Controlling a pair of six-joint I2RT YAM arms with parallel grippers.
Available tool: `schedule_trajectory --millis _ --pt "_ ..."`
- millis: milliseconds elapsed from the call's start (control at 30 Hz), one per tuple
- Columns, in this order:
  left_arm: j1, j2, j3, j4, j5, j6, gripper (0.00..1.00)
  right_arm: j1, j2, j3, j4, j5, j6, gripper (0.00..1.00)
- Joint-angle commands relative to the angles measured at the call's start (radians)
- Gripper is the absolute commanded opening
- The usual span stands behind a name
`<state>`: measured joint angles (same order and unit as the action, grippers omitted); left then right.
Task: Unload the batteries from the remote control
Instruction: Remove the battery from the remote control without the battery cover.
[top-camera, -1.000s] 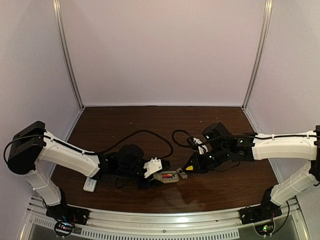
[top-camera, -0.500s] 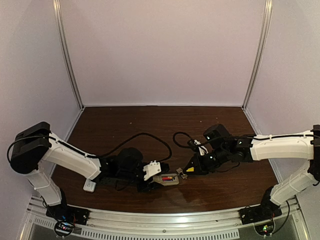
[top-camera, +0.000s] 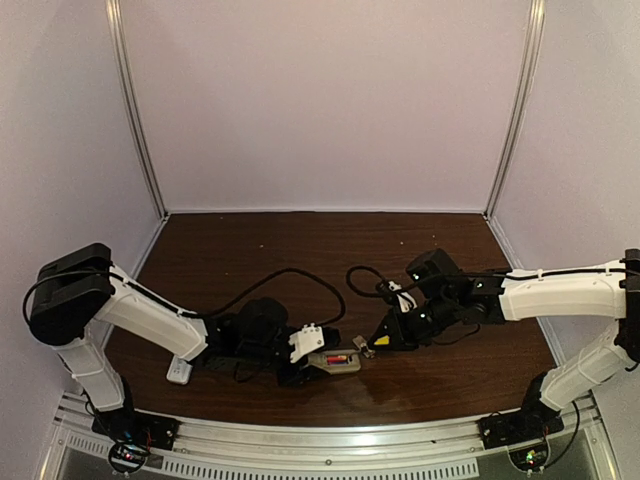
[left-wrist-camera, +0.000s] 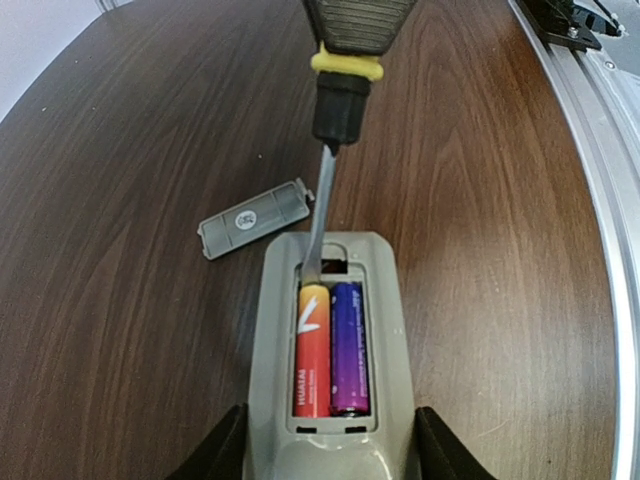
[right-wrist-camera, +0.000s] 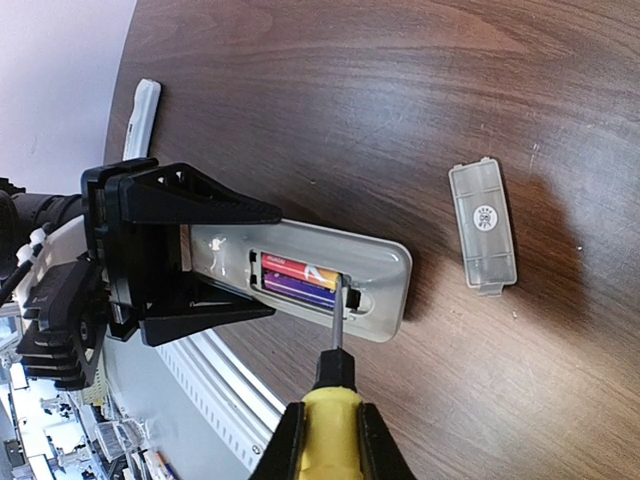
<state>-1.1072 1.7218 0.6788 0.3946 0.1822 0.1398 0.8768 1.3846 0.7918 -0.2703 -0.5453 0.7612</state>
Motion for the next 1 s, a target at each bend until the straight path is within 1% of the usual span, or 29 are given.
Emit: schedule_trajectory --millis 0,633,967 --pt "-0.011 0.033 0.068 0.194 0.044 -0.002 0.0 0.042 -0.042 0.049 0.325 -0.296 -0.033 0.0" --pt "-0.017 0.059 0.093 0.162 0.039 -0.012 0.0 0.039 -0.076 0.035 0.314 -0.27 -0.045 0.0" --pt "-0.018 0.065 0.103 0.141 0.038 -0.014 0.0 0.034 -0.119 0.056 0.276 -0.214 -0.084 0.0"
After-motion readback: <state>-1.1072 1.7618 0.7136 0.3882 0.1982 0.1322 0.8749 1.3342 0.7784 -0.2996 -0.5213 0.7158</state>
